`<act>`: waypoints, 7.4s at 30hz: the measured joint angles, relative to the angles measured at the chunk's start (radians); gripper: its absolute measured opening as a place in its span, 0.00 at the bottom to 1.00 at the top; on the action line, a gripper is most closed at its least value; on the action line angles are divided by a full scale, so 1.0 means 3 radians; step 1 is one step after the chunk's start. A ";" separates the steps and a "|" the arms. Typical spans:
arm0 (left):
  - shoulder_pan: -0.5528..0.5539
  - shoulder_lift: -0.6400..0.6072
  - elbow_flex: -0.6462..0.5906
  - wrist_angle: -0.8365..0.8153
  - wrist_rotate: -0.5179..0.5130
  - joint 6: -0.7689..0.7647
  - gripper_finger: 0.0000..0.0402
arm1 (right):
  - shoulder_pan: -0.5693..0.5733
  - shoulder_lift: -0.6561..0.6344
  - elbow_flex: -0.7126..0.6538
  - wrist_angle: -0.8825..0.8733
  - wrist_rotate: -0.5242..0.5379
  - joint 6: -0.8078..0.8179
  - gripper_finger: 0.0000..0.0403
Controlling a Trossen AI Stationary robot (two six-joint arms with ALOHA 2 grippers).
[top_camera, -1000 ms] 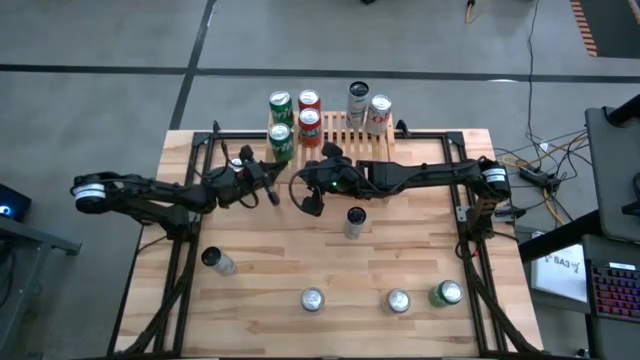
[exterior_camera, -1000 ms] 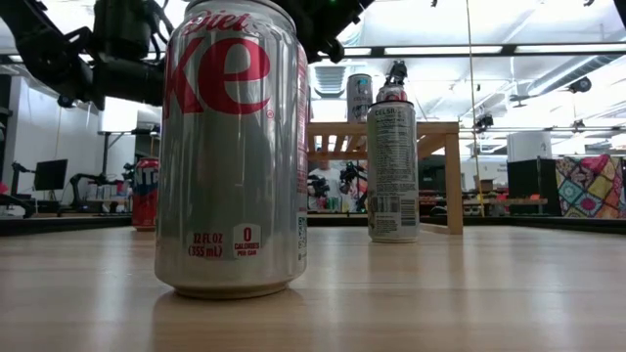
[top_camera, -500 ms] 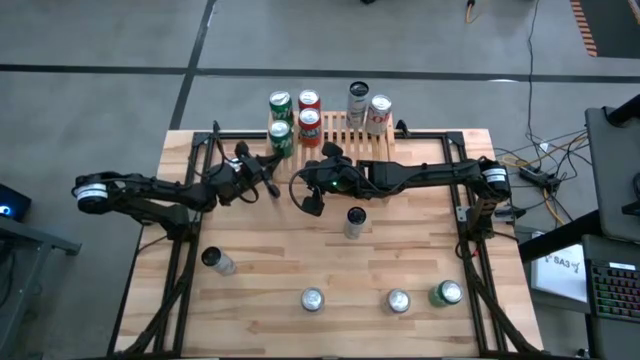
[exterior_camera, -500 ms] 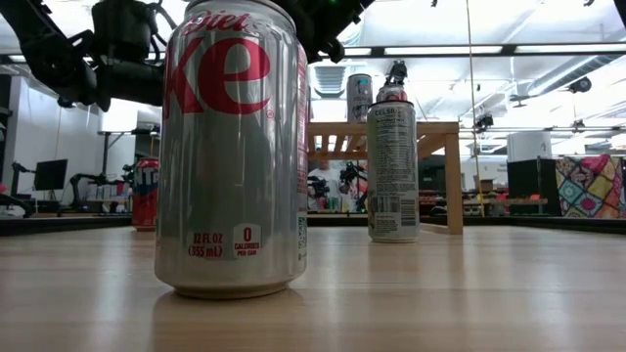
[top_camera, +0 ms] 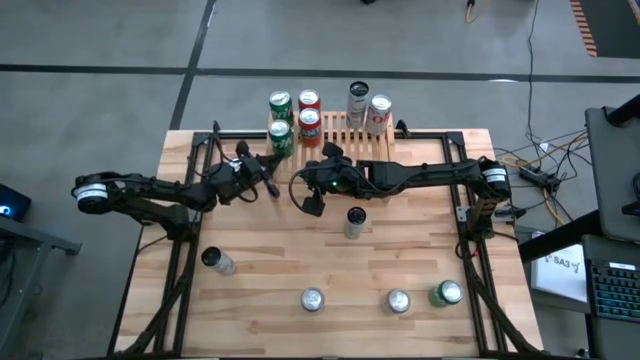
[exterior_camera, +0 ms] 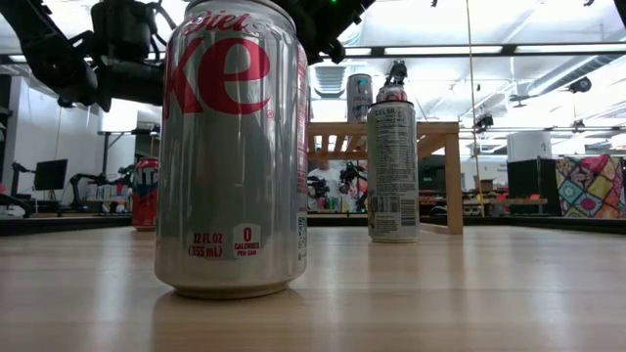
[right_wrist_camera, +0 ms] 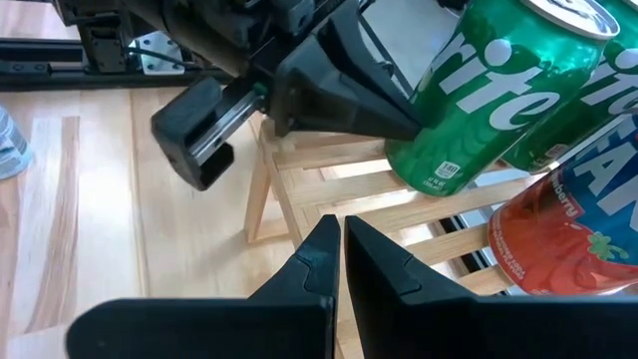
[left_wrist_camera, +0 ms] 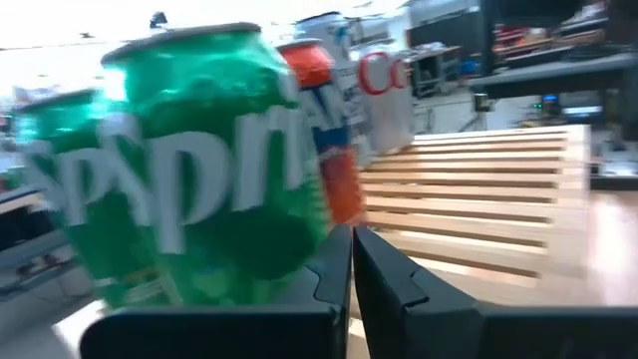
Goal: Place canned beverage on shelf
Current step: Put the top green soda can aligned with the other red soda can on the shelf
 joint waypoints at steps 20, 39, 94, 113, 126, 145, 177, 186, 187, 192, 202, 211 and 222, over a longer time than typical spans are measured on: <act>0.0193 0.0000 0.0000 0.0070 -0.0018 0.0021 0.00 | 0.0000 -0.0003 0.0000 0.0001 0.0000 0.0020 0.02; 0.0207 0.0000 0.0006 -0.0044 0.0223 0.0114 0.00 | 0.0015 -0.0003 0.0000 0.0000 0.0000 0.0027 0.02; 0.0210 0.0023 0.0333 -0.0485 0.0155 0.0243 0.00 | 0.0160 -0.0471 0.0000 -0.0527 -0.0005 0.0085 0.02; 0.0225 -0.0460 0.0338 -0.1147 -0.0638 0.0243 0.00 | 0.0150 -0.0471 0.0000 -0.0523 -0.0003 -0.0107 0.02; 0.0261 -0.0408 0.0343 -0.0974 -0.0973 0.0259 0.00 | 0.0100 -0.0471 0.0000 -0.0522 -0.0003 -0.0154 0.02; 0.0239 -0.0216 0.0343 -0.0742 -0.0914 0.0195 0.00 | 0.0084 -0.0471 0.0000 -0.0523 -0.0003 -0.0112 0.02; 0.0013 -0.0133 0.0343 -0.0840 -0.0721 0.0178 0.00 | 0.0085 -0.0467 -0.0001 -0.0549 -0.0004 -0.0072 0.02; -0.0594 -0.0536 0.0343 -0.1120 -0.0711 0.0375 0.00 | 0.0085 -0.0467 -0.0028 -0.0572 -0.0018 0.0073 0.02; -0.0666 -0.0570 0.0343 -0.1129 -0.0709 0.0436 0.00 | 0.0085 -0.0467 -0.0028 -0.0574 -0.0024 0.0123 0.02; -0.0943 -0.0751 0.0343 -0.1141 -0.0702 0.0715 0.00 | 0.0089 -0.0467 -0.0029 -0.0622 -0.0033 0.0447 0.02; -0.1071 -0.1057 0.0343 -0.1157 -0.0678 0.0893 0.00 | 0.0122 -0.0467 -0.0029 -0.1015 -0.0994 0.1415 0.02; -0.1071 -0.1157 0.0343 -0.1117 -0.0670 0.0882 0.00 | 0.0176 -0.0467 0.0007 -0.1312 -0.1545 0.2248 0.02; -0.1058 -0.0898 0.0345 -0.0939 -0.0648 0.0800 0.00 | 0.0182 -0.0467 0.0164 -0.1269 -0.0855 0.1760 0.02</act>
